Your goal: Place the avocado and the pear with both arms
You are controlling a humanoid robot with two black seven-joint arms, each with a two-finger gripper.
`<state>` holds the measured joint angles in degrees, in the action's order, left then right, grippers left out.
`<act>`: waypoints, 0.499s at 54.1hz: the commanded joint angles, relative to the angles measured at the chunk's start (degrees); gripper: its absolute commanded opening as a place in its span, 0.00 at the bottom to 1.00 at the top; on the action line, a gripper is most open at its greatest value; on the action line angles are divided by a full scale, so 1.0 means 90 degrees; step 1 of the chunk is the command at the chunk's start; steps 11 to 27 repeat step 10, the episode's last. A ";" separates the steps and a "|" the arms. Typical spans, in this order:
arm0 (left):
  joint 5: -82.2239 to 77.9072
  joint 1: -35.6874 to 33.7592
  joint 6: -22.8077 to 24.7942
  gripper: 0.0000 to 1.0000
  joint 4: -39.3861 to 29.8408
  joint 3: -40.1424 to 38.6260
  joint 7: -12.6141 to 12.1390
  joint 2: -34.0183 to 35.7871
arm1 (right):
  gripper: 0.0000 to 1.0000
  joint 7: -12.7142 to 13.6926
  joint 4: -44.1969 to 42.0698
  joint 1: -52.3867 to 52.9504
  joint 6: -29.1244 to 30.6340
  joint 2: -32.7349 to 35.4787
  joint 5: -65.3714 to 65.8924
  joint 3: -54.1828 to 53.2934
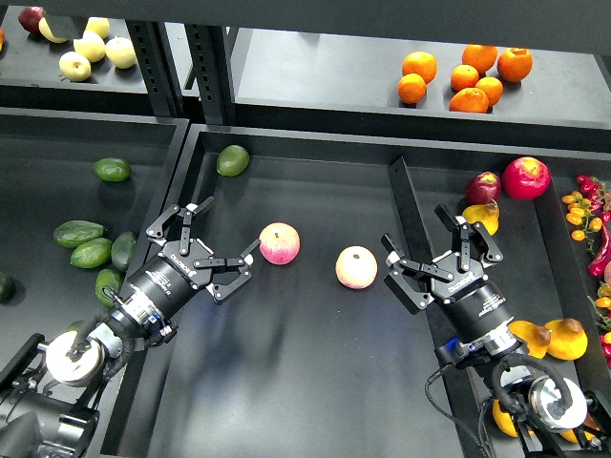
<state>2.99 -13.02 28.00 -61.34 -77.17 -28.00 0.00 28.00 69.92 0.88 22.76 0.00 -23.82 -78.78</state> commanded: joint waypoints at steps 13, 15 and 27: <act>0.0000 -0.0008 0.0000 0.99 -0.0010 0.0001 0.0000 0.0000 | 1.00 0.0000 0.0004 0.0000 0.0000 0.0000 0.0000 0.0003; 0.0000 -0.0008 0.0000 0.99 -0.0010 0.0001 0.0000 0.0000 | 1.00 0.0000 0.0004 0.0000 0.0000 0.0000 0.0000 0.0003; 0.0000 -0.0008 0.0000 0.99 -0.0010 0.0001 0.0000 0.0000 | 1.00 0.0000 0.0004 0.0000 0.0000 0.0000 0.0000 0.0003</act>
